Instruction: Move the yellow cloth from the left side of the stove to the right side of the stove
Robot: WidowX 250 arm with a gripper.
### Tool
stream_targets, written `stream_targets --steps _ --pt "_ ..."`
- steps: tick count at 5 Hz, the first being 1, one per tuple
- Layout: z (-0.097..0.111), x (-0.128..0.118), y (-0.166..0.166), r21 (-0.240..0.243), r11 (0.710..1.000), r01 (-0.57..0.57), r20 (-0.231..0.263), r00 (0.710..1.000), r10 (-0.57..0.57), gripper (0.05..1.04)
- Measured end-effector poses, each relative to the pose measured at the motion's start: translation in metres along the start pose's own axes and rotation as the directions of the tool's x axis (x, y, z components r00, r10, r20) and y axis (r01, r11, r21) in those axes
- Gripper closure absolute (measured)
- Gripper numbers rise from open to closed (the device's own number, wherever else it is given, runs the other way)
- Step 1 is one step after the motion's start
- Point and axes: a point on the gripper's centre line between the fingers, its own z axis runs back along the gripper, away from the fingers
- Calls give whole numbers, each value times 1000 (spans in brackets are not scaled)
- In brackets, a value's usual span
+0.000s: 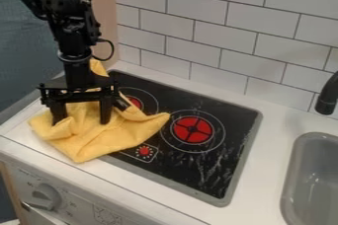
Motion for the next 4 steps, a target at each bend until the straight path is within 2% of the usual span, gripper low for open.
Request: stream_targets --steps 1,2,3,4 --pt "-2 4 -5 -15 1000 -14 -14 1000 14 85" --pt "-1 9 -15 -40 999 -30 -50 998 28 85" --pt "2 17 -39 -82 997 -7 -78 997 1 85" --pt "5 18 -74 -105 992 75 -94 992 -85 85"
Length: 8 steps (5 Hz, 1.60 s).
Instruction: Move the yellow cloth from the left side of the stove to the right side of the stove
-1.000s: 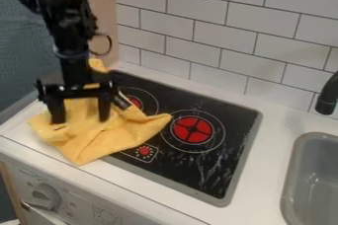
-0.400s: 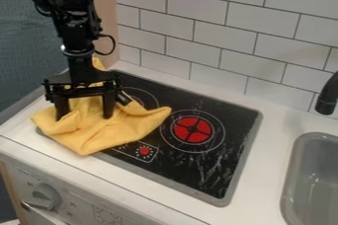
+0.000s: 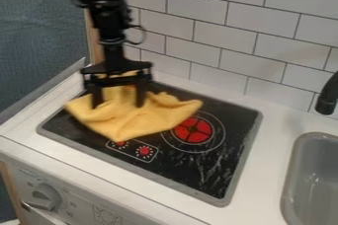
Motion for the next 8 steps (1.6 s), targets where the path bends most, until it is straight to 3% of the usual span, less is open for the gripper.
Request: stream_targets --steps 2,4,5,8 --pt "-5 -15 -45 21 986 163 -4 987 -163 85" --pt "-10 -60 -59 66 939 336 7 941 -337 85" --pt "-4 -80 -63 59 926 373 12 927 -374 85" --pt "17 -75 -57 27 945 326 27 945 -327 85"
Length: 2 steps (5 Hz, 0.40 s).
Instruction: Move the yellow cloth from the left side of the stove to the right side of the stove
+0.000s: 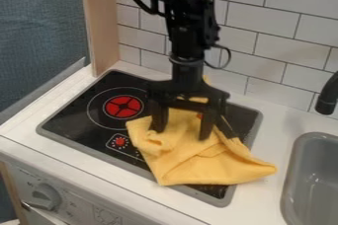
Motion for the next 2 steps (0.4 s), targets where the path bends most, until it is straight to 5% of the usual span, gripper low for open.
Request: stream_targets --steps 2 --pt "68 -2 13 -59 998 -16 114 993 23 85"
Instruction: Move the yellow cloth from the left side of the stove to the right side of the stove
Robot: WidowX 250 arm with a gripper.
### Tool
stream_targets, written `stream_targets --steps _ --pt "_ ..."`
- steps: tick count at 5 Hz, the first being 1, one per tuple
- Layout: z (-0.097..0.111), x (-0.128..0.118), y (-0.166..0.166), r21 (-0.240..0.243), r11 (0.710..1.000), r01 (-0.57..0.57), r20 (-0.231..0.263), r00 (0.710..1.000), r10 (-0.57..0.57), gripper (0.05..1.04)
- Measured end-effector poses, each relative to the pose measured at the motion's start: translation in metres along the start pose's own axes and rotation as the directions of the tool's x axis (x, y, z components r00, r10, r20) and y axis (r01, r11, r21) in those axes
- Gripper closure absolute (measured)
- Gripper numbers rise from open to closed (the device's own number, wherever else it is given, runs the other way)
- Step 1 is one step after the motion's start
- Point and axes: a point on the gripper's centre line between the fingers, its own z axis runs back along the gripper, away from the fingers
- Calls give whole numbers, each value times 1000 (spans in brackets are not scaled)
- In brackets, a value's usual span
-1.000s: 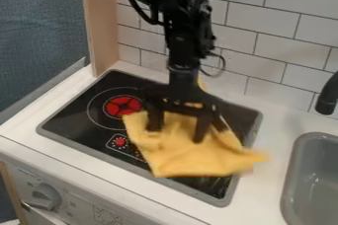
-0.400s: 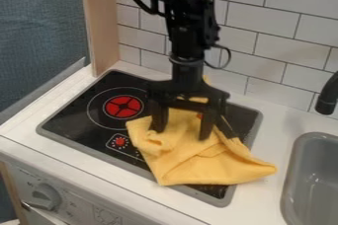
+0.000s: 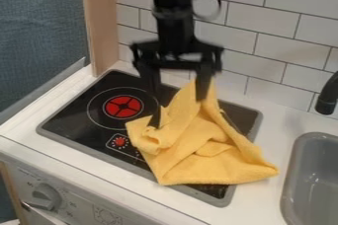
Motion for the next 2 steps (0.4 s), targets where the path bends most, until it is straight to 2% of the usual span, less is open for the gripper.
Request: stream_targets --steps 1,2 --pt "22 -2 2 -9 1000 24 41 999 -24 85" --pt "24 0 2 -7 999 33 51 998 -33 85"
